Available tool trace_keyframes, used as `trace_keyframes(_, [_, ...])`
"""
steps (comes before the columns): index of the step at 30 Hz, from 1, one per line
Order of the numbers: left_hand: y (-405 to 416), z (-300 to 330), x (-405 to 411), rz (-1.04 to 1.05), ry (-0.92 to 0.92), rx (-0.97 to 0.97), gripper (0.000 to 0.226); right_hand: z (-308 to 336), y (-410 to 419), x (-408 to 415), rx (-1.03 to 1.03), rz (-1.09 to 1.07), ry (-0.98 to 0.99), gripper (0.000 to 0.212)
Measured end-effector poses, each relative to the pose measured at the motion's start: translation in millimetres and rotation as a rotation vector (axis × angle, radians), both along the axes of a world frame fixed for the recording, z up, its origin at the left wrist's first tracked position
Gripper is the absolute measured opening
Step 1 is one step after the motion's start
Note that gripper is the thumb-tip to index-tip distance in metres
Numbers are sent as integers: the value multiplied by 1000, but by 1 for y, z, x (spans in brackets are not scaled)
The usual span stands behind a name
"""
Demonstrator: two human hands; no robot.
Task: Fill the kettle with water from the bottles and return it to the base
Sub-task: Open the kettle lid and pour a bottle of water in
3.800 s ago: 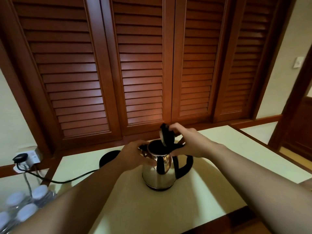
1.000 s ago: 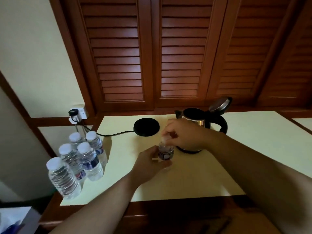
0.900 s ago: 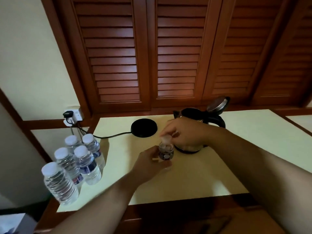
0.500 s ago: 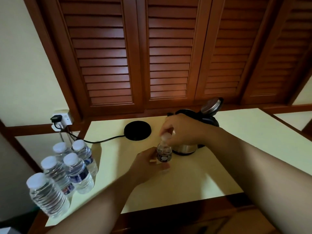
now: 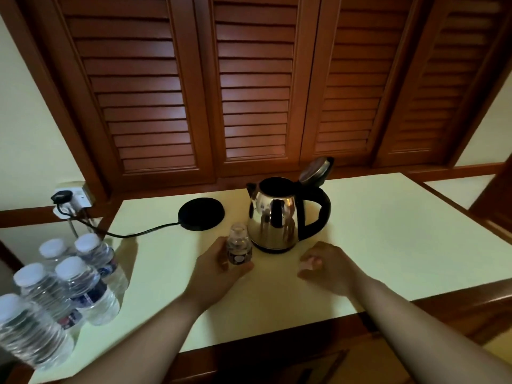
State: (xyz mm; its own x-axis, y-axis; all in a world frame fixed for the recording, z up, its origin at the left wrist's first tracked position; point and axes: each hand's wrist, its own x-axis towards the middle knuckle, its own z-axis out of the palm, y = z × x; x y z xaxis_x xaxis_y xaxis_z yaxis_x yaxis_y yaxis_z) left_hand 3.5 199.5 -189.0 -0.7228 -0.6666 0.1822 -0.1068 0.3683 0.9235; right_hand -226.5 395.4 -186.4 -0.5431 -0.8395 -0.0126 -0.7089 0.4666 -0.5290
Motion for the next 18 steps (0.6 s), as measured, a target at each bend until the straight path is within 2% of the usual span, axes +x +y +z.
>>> trace_keyframes(3, [-1,3,-7,36,17,-18,38,-7,-1,-3,-48,-102,97,35])
trace_keyframes(6, [-7,19,-18,69,41,-18,36,-10,-1,-6,9,-186,166,48])
trace_keyframes(8, [-17,39,-25,87,35,-80,36,-13,0,-6,5,-204,181,59])
trace_keyframes(11, [-37,79,-37,85,-18,-182,38,-19,2,-6,-9,-194,201,64])
trace_keyframes(14, [-52,120,-47,70,-148,-383,39,-19,1,-6,5,-194,200,65])
trace_keyframes(18, [-68,157,-60,27,-362,-699,54,-19,4,-8,8,-185,197,65])
